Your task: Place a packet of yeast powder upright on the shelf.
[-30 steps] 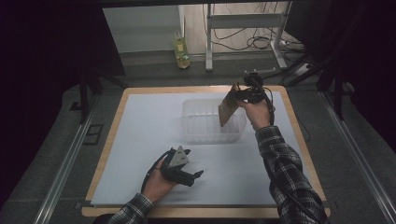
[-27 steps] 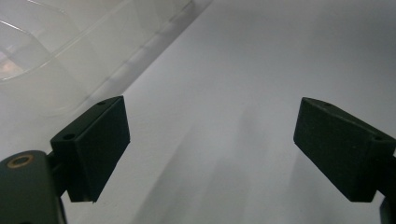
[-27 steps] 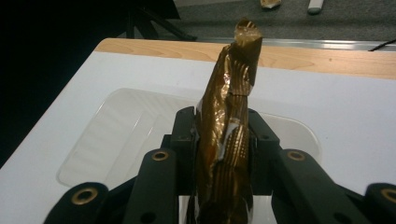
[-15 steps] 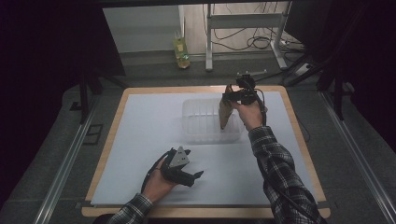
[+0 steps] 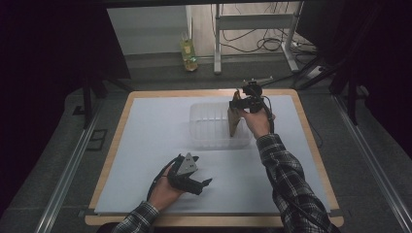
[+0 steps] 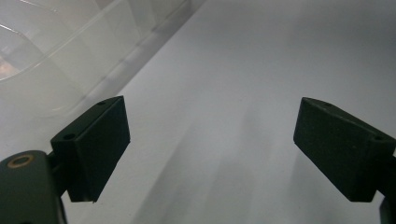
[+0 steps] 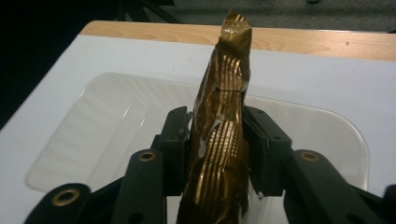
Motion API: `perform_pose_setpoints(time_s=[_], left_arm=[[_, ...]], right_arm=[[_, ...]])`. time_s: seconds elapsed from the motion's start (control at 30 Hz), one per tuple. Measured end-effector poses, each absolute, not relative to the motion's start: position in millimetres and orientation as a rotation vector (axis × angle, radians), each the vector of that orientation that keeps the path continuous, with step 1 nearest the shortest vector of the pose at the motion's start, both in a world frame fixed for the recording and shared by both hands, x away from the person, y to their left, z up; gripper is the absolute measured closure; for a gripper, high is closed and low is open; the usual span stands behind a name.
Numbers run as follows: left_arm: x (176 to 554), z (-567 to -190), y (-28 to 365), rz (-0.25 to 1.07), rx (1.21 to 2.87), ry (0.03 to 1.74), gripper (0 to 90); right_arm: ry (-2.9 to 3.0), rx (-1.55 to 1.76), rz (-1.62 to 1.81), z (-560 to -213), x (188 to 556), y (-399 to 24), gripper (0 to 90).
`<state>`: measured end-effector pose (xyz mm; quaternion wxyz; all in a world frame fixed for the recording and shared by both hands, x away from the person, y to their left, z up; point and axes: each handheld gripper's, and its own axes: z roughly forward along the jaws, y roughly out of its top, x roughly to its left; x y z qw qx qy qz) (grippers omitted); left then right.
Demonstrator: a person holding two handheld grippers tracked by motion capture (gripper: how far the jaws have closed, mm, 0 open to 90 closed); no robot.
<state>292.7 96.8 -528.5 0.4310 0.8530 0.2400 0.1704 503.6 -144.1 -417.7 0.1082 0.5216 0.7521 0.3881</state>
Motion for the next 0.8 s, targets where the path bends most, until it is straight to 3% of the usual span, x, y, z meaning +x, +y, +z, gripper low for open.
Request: perform_pose_setpoints(time_s=[0.53,0.8], left_arm=[[293,-528,99,0.404,2.12,0.585,10.2],[293,-527,100,0.401,2.118,0.579,9.1]], right_arm=[[2.251,1.362,1.078,-413,496,-139,39.0],[2.256,1.296,1.057,-408,488,-141,36.9]])
